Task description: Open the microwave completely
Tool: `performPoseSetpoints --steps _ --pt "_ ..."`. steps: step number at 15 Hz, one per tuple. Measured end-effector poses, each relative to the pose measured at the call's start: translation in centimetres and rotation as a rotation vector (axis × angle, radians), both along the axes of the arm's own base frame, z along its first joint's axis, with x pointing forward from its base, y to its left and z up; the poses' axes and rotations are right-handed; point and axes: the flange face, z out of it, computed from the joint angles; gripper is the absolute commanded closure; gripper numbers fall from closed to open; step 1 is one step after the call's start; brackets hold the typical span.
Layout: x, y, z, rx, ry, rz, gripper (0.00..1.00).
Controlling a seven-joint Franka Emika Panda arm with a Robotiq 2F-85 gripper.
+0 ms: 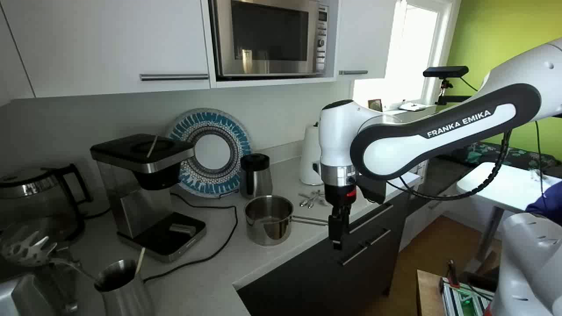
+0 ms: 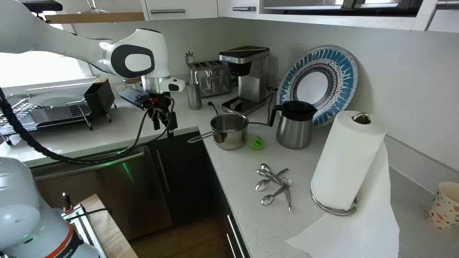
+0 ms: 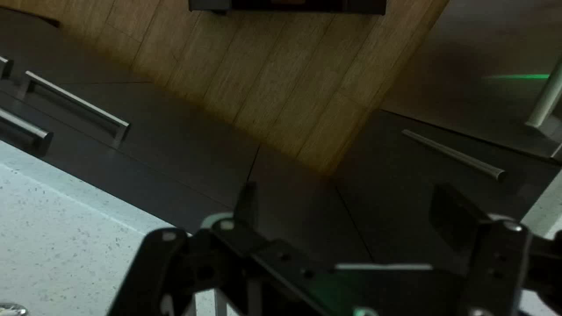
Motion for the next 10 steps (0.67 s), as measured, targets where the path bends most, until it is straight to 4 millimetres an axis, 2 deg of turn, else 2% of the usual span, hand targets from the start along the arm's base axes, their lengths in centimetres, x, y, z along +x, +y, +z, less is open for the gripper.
performPoseSetpoints --steps 8,10 --pt "0.01 0.00 0.00 0.000 0.000 0.000 0.00" --pt "0.18 -0.11 0.59 -0.016 -0.033 0.009 0.00"
